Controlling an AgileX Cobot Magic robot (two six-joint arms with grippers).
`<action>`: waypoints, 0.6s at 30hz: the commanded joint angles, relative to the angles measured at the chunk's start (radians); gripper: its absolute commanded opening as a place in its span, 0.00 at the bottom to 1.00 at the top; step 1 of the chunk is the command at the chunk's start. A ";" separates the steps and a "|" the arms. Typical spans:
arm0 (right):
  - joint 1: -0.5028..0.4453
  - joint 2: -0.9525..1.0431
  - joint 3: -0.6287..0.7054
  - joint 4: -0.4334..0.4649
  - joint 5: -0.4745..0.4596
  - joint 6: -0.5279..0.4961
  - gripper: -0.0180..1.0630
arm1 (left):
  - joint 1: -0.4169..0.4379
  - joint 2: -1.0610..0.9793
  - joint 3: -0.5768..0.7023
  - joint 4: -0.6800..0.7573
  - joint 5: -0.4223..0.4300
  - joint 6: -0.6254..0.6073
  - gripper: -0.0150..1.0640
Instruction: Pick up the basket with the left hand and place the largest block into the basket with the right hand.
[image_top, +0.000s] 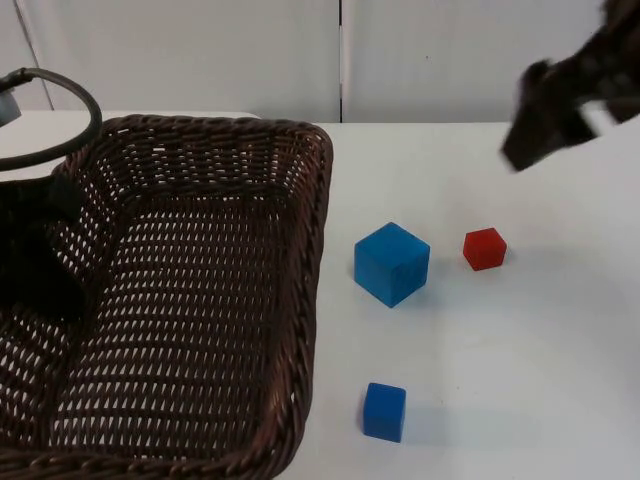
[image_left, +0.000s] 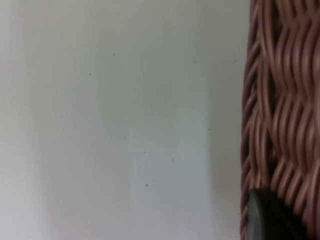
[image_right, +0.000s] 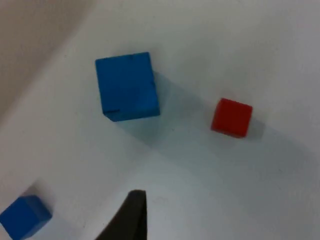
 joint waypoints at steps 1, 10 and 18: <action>0.047 0.053 -0.008 -0.002 -0.079 -0.025 0.99 | -0.003 -0.013 -0.001 -0.020 0.009 0.000 0.01; 0.120 0.190 -0.008 -0.002 -0.242 -0.025 0.99 | -0.003 -0.013 -0.001 -0.016 0.005 0.000 0.01; 0.128 0.267 -0.008 0.005 -0.319 -0.023 0.99 | -0.003 -0.013 -0.001 -0.016 0.005 0.000 0.01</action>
